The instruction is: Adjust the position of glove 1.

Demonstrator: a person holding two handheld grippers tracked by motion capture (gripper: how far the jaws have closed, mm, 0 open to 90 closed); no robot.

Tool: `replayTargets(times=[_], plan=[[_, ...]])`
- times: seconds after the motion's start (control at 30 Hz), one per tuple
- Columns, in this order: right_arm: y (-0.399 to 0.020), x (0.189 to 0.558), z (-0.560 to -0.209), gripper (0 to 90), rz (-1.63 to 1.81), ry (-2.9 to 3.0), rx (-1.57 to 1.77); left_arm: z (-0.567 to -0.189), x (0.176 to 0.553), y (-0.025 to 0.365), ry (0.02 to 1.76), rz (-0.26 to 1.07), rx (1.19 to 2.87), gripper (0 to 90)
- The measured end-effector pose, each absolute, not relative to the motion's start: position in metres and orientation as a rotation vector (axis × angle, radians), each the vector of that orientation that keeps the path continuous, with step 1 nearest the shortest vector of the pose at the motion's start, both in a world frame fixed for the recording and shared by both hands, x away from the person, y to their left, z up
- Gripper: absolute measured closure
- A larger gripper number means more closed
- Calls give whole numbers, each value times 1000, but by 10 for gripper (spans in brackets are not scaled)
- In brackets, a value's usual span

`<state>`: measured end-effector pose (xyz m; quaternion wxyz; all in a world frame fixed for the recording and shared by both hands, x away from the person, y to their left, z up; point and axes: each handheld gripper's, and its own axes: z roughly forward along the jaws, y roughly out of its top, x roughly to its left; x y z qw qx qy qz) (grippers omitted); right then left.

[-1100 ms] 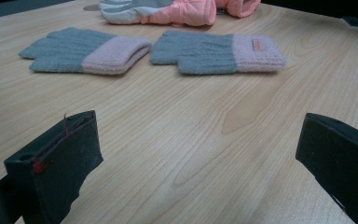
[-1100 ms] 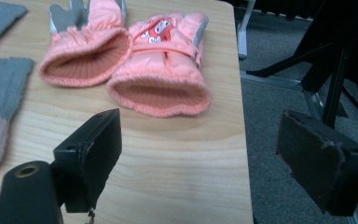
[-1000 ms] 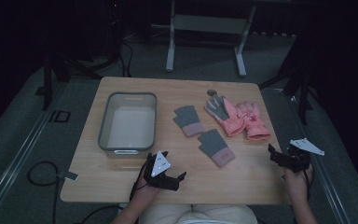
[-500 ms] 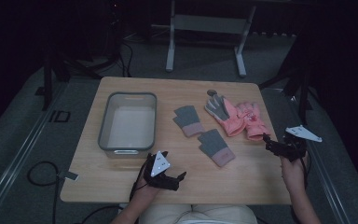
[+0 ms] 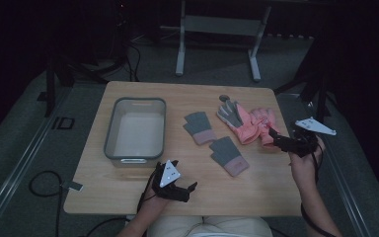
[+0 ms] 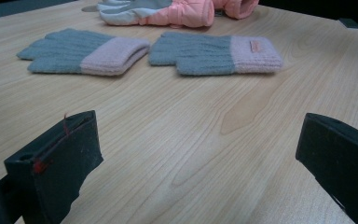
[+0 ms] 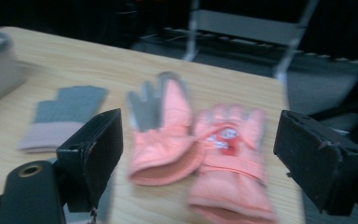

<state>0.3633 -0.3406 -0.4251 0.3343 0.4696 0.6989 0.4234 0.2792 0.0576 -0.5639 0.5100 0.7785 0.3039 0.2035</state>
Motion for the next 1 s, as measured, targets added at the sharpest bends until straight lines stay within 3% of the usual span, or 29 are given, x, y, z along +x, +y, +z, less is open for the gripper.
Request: replayTargets(times=[0.2,1.0], plan=[[-326,368,-420,109,1124,1820,1172,-564,279,58,733,486,1873,0],[-264,409,-414,152,1115,1940,1127,-564,279,58,723,488,1880,0]])
